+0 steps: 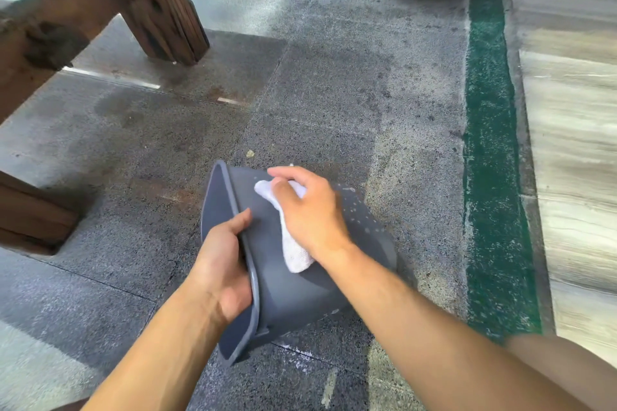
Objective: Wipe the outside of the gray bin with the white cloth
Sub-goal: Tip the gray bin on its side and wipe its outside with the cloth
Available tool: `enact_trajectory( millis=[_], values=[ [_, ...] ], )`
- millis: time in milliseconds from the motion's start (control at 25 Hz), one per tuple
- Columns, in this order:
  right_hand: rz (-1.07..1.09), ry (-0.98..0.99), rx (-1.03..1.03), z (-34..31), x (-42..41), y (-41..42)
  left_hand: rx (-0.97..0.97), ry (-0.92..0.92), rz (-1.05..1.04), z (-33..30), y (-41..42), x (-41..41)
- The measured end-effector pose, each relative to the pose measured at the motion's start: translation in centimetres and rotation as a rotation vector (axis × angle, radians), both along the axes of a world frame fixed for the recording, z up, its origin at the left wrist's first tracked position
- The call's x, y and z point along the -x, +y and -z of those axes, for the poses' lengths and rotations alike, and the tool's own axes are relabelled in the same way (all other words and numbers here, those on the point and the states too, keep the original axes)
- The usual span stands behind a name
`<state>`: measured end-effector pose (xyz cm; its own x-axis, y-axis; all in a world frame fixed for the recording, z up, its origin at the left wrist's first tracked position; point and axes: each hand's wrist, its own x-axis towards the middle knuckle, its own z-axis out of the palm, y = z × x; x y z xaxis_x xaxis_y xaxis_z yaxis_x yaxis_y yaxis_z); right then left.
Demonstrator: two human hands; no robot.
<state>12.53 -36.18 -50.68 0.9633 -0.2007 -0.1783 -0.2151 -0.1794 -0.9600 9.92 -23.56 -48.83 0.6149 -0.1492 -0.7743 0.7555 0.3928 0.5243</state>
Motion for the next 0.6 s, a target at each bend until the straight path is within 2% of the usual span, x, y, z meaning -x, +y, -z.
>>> enact_trajectory(
  millis=[120, 360, 600],
  values=[
    [0.015, -0.033, 0.175, -0.4, 1.3, 1.6, 0.053, -0.039, 0.001, -0.5, -0.3, 0.1],
    [-0.029, 0.035, 0.201, -0.6, 2.0, 2.7, 0.046, -0.083, -0.019, -0.8, -0.2, 0.0],
    [-0.092, 0.009, 0.374, 0.2, 2.8, 4.4, -0.070, -0.178, -0.018, -0.4, -0.5, 0.3]
  ],
)
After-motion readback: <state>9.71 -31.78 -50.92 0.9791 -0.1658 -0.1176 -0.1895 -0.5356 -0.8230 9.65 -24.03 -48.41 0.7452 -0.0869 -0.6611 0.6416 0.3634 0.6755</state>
